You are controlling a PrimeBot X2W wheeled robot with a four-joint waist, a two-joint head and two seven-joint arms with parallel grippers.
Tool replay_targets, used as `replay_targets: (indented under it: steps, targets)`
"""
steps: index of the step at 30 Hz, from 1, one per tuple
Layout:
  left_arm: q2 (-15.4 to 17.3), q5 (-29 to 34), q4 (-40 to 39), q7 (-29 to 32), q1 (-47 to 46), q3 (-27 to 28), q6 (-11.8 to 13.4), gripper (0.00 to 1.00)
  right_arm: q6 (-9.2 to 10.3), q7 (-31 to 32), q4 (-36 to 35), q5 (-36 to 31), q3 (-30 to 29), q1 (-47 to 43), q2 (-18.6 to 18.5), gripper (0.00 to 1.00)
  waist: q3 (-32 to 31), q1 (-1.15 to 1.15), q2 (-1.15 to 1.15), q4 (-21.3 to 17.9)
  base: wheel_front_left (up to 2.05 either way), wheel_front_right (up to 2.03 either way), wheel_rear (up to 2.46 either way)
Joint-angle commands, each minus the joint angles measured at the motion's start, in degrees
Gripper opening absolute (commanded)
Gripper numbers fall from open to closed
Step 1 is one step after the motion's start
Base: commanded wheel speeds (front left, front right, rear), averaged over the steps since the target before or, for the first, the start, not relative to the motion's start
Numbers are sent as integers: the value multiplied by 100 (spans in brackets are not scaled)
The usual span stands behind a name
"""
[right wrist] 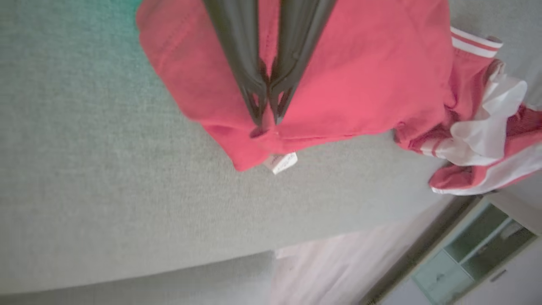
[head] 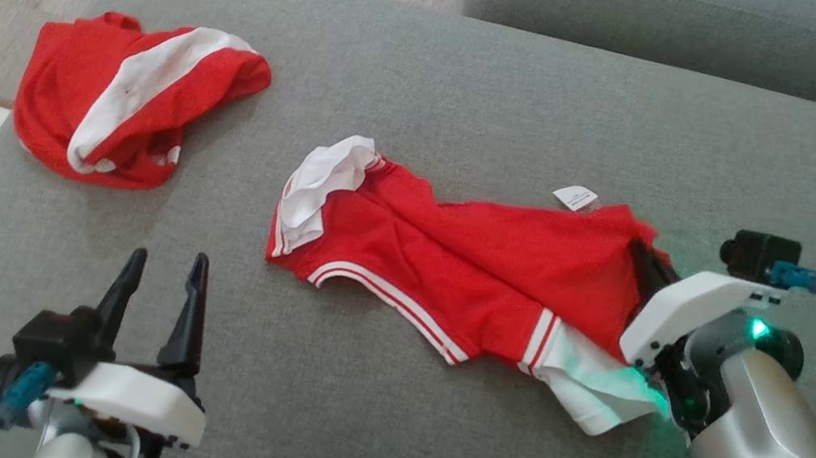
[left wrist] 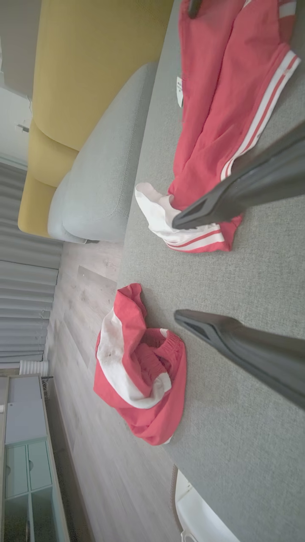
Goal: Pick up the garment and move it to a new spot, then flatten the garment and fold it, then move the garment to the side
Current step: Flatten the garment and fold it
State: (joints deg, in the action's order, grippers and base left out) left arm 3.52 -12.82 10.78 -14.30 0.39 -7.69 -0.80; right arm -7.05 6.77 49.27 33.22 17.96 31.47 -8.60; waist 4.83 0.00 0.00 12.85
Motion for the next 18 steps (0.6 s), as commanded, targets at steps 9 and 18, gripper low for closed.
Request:
replay_targets:
  steps: [9, 18]
  targets:
    - [-6, 72, -118, -70, -81, 422, -70, 100, -44, -50, -1794, 493, 579, -183, -734, 0, -301, 0, 0, -519, 0, 0, 0]
    - [-24, 88, -145, -70, 19, 535, -87, 100, -44, 1134, -3568, 759, 571, -1330, -2147, 0, -356, 0, 0, -991, 0, 0, 0]
